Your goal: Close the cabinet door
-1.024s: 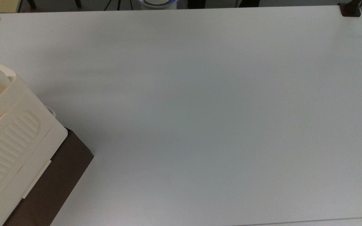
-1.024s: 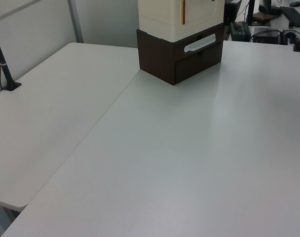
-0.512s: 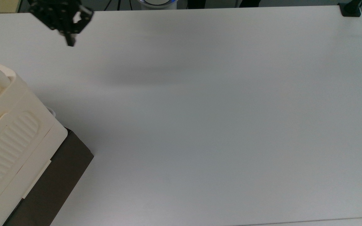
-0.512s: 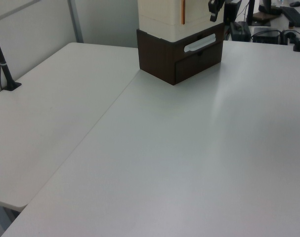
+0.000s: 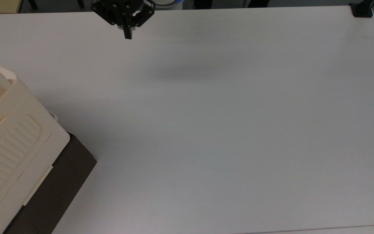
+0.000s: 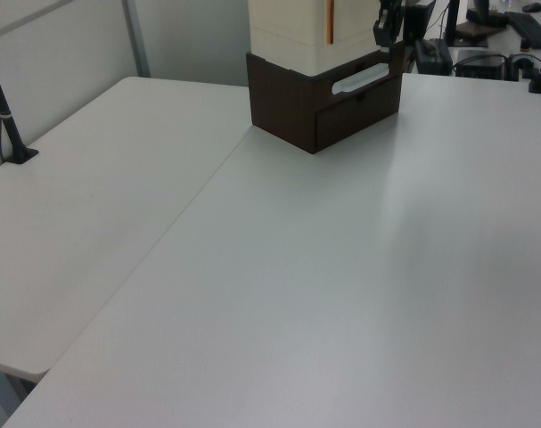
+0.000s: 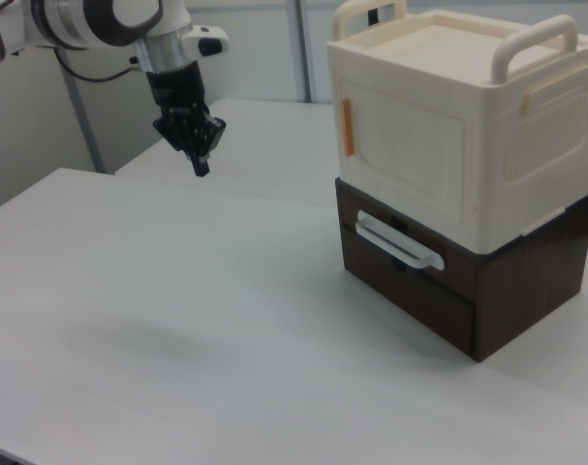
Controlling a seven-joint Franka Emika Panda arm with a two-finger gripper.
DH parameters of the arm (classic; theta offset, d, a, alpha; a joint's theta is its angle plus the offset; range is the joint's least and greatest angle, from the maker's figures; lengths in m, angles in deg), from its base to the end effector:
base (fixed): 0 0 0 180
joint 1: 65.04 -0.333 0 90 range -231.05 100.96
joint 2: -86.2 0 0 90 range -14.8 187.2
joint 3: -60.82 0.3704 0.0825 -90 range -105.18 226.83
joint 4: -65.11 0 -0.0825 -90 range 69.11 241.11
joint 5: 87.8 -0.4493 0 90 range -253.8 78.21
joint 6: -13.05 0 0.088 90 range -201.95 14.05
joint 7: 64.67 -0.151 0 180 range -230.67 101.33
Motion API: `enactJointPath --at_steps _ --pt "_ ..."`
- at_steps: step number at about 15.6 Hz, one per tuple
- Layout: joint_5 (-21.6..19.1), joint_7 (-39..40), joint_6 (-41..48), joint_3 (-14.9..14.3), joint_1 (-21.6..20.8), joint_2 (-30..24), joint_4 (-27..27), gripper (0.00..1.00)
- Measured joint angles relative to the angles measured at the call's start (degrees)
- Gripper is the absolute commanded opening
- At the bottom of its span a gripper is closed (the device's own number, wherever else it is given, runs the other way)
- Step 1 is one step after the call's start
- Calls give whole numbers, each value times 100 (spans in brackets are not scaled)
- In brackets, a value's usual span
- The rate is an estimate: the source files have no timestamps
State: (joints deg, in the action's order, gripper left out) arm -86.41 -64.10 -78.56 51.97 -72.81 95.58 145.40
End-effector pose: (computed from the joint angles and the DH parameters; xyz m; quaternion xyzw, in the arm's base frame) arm 0.6831 -0.0078 0.6235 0.9995 -0.0031 0.0176 0.0249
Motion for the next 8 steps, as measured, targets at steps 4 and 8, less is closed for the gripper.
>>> enactJointPath --at_steps 4,8 --pt "9 -1 4 -13 -54 0 88 76" --pt "60 -2 4 -82 -28 -4 91 100"
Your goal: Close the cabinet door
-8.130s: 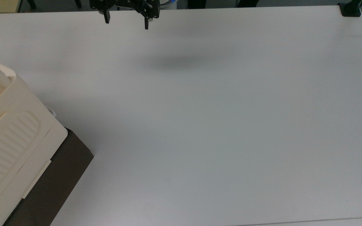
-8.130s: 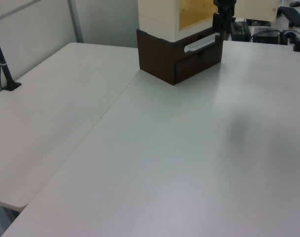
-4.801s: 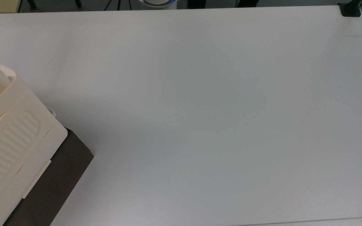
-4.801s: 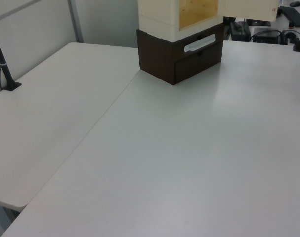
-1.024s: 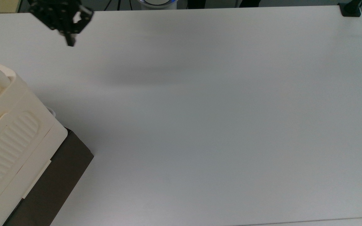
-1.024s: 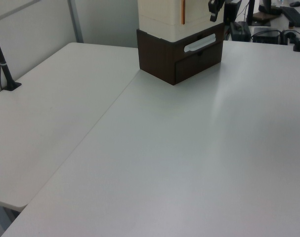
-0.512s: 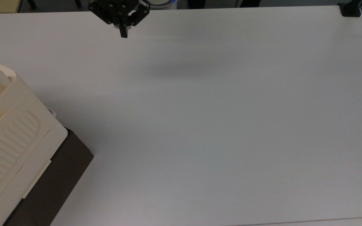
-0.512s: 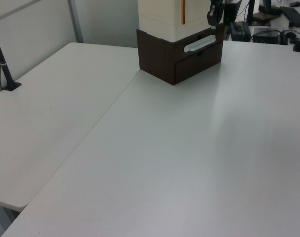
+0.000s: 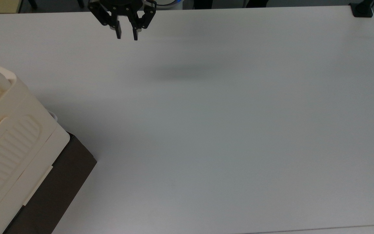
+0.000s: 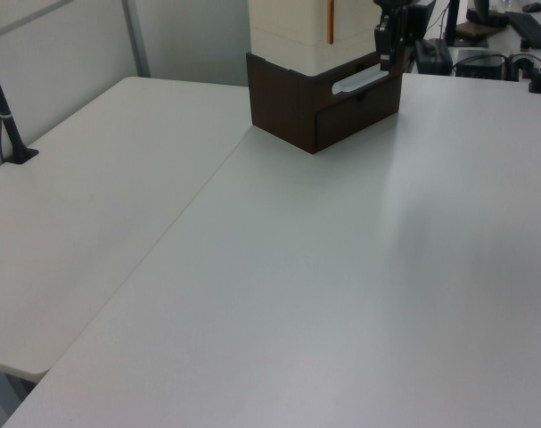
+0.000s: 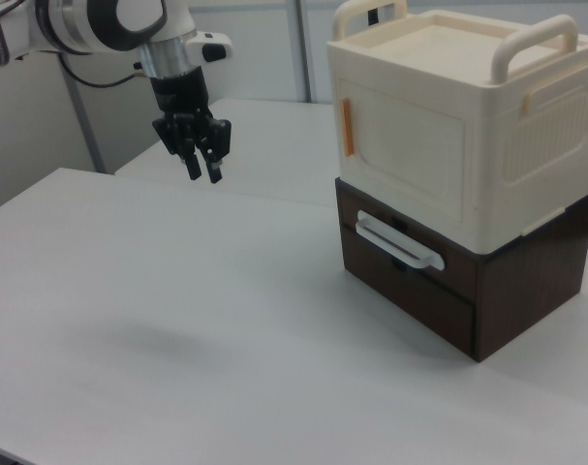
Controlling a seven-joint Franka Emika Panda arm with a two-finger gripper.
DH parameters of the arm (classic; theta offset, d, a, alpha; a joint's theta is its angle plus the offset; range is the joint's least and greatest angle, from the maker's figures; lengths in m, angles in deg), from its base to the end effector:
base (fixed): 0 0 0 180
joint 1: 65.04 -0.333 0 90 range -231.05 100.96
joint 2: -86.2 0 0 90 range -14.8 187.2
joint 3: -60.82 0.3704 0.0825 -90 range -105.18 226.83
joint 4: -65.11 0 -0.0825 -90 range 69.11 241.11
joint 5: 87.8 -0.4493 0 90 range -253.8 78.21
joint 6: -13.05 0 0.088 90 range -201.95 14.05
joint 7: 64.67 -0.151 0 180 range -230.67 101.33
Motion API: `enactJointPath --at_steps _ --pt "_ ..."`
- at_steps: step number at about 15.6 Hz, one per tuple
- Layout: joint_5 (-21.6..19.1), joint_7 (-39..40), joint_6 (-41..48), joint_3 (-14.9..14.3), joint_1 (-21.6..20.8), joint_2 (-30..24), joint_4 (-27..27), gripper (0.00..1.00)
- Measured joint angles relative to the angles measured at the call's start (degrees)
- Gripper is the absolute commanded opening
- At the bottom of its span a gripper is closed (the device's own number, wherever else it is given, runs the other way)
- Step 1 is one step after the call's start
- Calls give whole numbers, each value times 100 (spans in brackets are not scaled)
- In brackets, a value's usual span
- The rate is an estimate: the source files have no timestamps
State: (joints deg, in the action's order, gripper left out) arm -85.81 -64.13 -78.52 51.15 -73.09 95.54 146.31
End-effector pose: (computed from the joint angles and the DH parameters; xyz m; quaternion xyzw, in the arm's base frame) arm 0.6815 -0.0152 0.6156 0.9994 -0.0079 0.0096 0.0312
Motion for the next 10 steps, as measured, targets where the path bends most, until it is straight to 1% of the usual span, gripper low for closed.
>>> enactJointPath --at_steps 2,5,10 --pt "114 0 18 0 -2 0 6 100" --pt "153 -138 187 0 -11 -1 6 100" --pt "268 -371 198 5 -50 -1 6 100"
